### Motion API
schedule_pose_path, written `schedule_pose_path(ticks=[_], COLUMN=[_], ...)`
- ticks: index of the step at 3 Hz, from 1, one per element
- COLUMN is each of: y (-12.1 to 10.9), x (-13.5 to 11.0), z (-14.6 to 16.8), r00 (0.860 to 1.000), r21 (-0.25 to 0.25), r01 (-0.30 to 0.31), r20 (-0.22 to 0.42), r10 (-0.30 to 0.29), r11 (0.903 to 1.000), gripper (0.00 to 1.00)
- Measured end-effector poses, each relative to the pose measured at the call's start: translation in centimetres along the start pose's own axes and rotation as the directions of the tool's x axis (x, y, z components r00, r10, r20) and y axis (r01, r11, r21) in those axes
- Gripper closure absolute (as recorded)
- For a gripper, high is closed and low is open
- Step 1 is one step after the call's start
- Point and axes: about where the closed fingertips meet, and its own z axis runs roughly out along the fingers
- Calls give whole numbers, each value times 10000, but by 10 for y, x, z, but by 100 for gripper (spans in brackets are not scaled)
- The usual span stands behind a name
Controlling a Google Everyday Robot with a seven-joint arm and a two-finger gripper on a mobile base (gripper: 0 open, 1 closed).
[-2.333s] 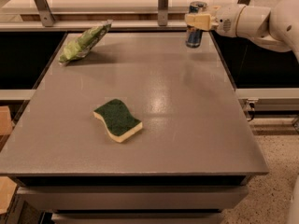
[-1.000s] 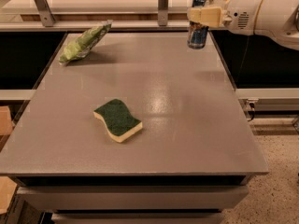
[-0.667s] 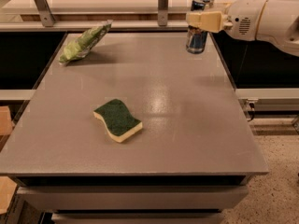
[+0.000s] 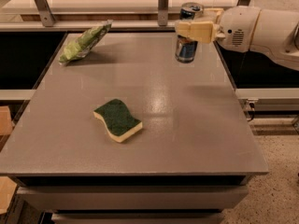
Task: Move redbull can near sponge
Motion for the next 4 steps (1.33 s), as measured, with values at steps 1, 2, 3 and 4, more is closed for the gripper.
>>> schedule_pose_path(ticks=[1,2,3,4], y=[27,47,68,86], x=[0,3,10,16], z=[7,11,13,14], r00=[10000,9999,9996,9995], r21=[-267,-301,-231,-72], r01=[-2,-100,-147,-69], r20=[-82,-128,-243,-312], r10=[0,96,142,67], r11=[9996,9995,9996,10000], gripper=[100,100,100,100])
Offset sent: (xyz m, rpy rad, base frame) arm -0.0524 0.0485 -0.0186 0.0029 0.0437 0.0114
